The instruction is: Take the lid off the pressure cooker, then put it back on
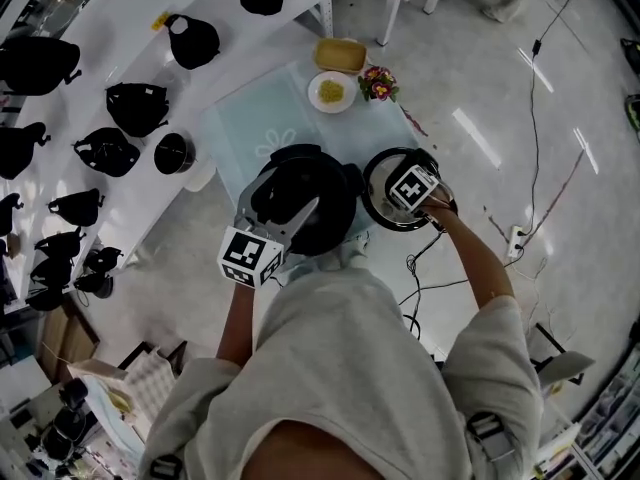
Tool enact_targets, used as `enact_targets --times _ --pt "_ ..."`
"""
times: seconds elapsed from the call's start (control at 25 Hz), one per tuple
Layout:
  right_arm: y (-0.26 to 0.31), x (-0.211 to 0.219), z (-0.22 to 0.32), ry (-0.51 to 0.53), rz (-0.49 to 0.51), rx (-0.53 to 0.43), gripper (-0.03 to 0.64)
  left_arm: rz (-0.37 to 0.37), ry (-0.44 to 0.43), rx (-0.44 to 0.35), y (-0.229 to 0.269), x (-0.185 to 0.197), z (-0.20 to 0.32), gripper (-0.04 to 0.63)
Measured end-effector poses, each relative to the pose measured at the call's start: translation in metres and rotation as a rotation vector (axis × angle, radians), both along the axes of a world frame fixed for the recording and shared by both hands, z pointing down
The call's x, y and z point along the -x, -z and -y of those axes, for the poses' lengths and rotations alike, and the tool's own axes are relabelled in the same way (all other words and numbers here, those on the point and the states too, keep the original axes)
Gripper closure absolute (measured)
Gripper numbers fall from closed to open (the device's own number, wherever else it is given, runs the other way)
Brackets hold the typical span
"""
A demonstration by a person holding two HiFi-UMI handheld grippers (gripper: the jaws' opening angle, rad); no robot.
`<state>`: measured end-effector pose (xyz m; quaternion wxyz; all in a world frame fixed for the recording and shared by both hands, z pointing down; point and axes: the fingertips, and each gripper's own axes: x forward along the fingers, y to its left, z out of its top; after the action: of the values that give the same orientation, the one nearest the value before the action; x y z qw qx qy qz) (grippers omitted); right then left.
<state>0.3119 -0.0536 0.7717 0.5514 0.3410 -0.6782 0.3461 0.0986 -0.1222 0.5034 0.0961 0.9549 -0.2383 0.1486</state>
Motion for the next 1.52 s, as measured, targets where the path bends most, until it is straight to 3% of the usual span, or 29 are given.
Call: enact_targets --times 0.44,0.84,1.04,1.32,1.52 --pt "-0.042 0.003 0.020 0.002 -0.003 0.005 0.344 0.020 0.059 -0.005 0.003 0.014 0.004 0.264" --pt "-0.046 -0.002 0.016 -0.034 -0.009 0.036 0.339 0.020 0.069 0.000 -0.002 0.021 0.009 0.264" --pt "-0.033 -0.005 0.015 -0.032 -0.008 -0.011 0.327 0.012 0.063 0.002 -0.001 0.023 0.010 0.264" --pt "0.019 0.002 0.021 -0.143 0.148 -0.245 0.324 -0.016 0.052 -0.003 0.001 0.019 0.014 0.264" --pt "0.098 0.009 0.029 -0.326 0.277 -0.558 0.325 -0.032 0.053 -0.012 0.005 0.020 0.020 0.264"
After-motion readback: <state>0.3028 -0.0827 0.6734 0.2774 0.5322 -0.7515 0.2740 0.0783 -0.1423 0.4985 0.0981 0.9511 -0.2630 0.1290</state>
